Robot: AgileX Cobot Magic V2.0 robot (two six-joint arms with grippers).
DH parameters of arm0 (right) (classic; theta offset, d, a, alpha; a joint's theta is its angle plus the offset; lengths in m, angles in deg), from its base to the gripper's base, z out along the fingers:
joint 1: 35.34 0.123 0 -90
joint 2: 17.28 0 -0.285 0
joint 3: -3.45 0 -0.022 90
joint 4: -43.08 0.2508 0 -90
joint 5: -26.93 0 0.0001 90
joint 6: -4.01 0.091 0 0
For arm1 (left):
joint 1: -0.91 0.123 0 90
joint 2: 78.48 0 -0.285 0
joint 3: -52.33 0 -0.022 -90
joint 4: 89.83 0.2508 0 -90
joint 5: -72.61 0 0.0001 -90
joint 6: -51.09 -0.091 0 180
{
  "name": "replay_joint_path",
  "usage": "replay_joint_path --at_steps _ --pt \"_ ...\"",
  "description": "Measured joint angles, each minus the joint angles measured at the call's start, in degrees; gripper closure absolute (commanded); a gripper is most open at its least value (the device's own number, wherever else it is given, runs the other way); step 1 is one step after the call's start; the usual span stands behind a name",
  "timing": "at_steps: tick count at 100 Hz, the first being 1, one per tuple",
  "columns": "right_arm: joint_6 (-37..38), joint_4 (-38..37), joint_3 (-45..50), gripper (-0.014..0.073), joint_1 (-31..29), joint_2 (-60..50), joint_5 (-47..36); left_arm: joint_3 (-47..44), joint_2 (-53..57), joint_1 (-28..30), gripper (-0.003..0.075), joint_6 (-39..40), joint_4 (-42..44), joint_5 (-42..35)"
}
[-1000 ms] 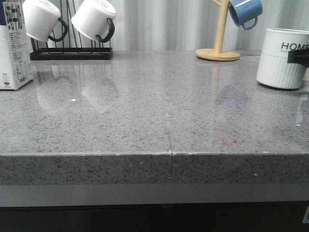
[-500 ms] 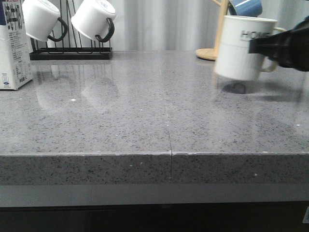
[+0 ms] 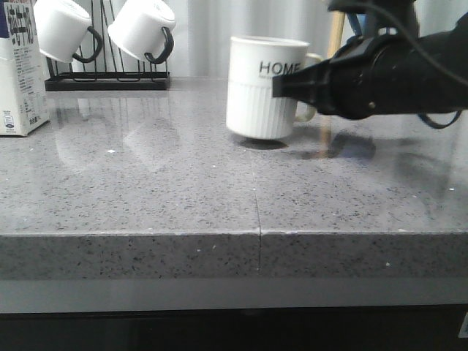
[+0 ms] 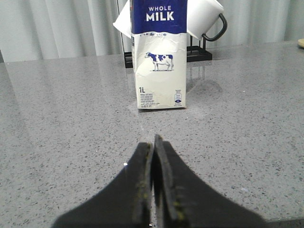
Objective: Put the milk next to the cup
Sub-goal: 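Grasp the mug handle with the right gripper and slide mug toward center, then open the right gripper and withdraw it from the mug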
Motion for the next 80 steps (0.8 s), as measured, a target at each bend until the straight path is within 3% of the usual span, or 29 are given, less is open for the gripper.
replay_joint_path --at_steps 11,18,40,66,80 --pt "0.0 0.0 -0.3 0.0389 0.4 0.6 0.5 0.0 0.0 0.0 0.0741 0.0 0.0 0.0" --pt "0.0 0.0 -0.4 0.0358 0.4 0.6 0.5 0.0 0.0 0.0 0.0741 0.0 0.0 0.0" --pt "0.0 0.0 2.4 0.0358 0.4 -2.5 0.8 0.0 0.0 0.0 0.0741 0.0 0.0 0.0" --pt "0.0 0.0 14.2 0.0369 0.4 -15.0 1.1 0.0 0.0 0.0 0.0741 0.0 0.0 0.0" --pt "0.0 0.0 20.7 0.0467 0.4 -25.7 4.0 0.0 0.0 0.0 0.0741 0.0 0.0 0.0"
